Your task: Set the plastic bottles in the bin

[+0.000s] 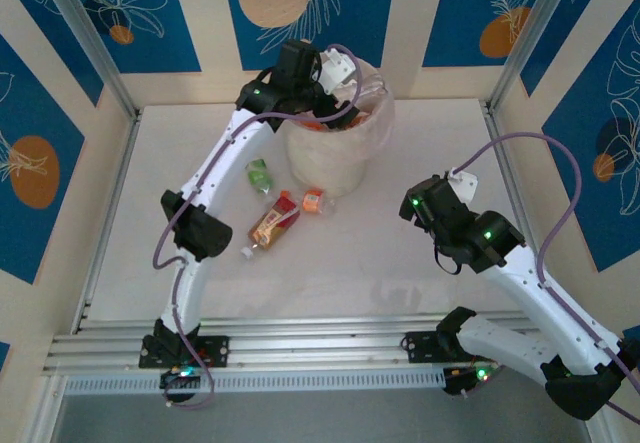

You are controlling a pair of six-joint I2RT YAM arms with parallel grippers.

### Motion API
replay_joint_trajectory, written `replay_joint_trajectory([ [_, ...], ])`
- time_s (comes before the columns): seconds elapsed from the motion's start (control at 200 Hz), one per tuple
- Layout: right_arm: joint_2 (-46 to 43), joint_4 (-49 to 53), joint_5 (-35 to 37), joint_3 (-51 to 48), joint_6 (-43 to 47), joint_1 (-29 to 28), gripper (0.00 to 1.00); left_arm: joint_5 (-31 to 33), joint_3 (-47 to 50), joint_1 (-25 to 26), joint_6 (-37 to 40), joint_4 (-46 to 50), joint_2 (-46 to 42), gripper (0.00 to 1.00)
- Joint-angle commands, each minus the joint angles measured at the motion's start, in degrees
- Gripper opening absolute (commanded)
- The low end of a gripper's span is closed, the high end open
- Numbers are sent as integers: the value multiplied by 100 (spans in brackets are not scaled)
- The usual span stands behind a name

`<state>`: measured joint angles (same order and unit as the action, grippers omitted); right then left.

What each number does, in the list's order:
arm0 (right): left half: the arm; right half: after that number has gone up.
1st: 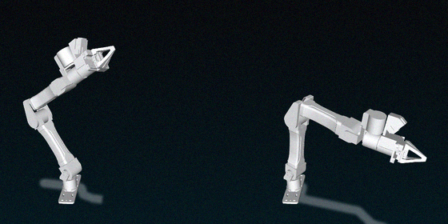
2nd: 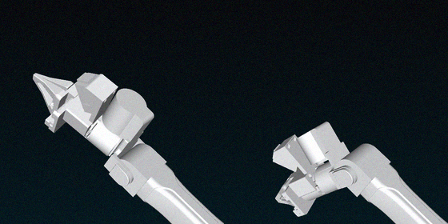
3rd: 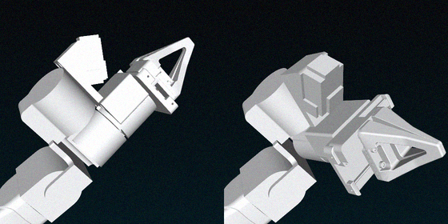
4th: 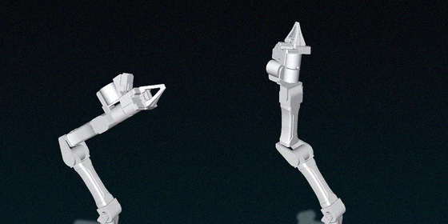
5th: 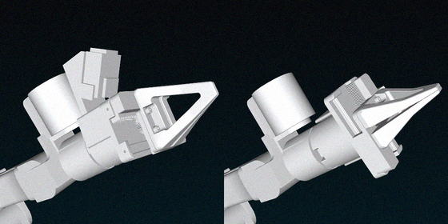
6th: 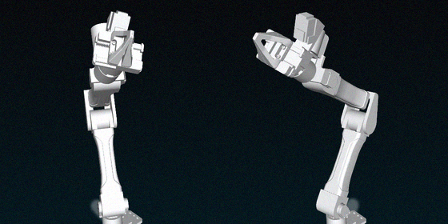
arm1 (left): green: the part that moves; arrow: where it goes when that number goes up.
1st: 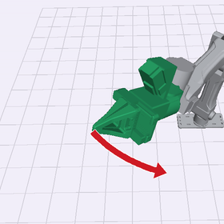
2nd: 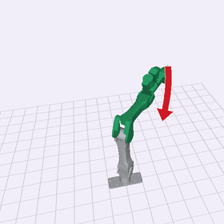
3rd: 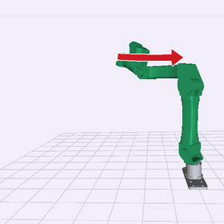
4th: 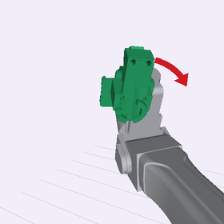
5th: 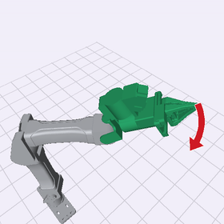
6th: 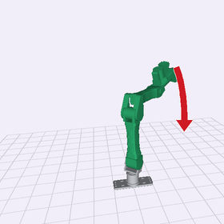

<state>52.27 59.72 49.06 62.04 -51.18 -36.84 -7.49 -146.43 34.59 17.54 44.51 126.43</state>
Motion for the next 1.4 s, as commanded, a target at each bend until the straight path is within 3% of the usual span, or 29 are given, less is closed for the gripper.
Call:
replay_joint_trajectory([
  [0.0, -67, -11, -8, 47, -41, 37, 99, -68, -184, 4, -472, -393, -153, 90],
  [0.14, -59, -49, -80, 36, -22, 54, 99, -219, -192, 13, -728, -571, -11, 79],
  [0.24, -66, 2, -69, 45, -46, 63, 99, -48, -190, 13, -751, -452, 62, 78],
  [0.645, -85, -88, -179, -25, -98, 89, 99, 2214, -194, -115, -883, -220, 155, 73],
  [0.995, -85, -84, -195, -39, -131, 98, 99, 3347, -193, -389, -1722, -97, 198, 70],
  [1.22, -84, -84, -215, -52, -138, 107, 99, 3397, -193, -600, -2018, -126, 168, 72],
  [1.395, -72, -123, -224, -52, -121, 116, 99, 2869, -194, -638, -2105, -278, 4, 80],
])
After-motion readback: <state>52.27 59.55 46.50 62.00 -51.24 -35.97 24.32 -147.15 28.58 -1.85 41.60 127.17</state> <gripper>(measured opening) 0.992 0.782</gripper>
